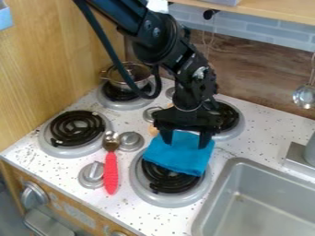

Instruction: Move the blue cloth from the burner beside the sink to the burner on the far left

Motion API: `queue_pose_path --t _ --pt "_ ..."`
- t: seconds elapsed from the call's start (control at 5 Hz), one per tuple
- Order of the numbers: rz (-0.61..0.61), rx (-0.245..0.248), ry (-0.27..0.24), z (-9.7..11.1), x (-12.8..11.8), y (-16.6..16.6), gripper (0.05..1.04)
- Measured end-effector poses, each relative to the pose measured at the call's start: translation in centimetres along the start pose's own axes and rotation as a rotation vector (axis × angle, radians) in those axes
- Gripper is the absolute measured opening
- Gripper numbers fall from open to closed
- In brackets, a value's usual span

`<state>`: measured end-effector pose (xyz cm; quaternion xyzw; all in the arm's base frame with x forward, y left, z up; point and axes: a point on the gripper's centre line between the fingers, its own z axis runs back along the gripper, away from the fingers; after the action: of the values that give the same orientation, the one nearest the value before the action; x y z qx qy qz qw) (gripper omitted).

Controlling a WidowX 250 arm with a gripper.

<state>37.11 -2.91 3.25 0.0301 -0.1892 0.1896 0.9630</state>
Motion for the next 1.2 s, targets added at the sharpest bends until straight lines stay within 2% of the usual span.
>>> queue_pose_path --t 0.6,0.8,1.2 --pt "0.012 0.054 0.041 -2.5 -0.2 1.0 1.001" --pt "0.021 0.056 0.047 -3.0 -0.1 1.2 0.966" --pt "0.046 0.043 0.035 -3.2 0.0 1.0 0.498"
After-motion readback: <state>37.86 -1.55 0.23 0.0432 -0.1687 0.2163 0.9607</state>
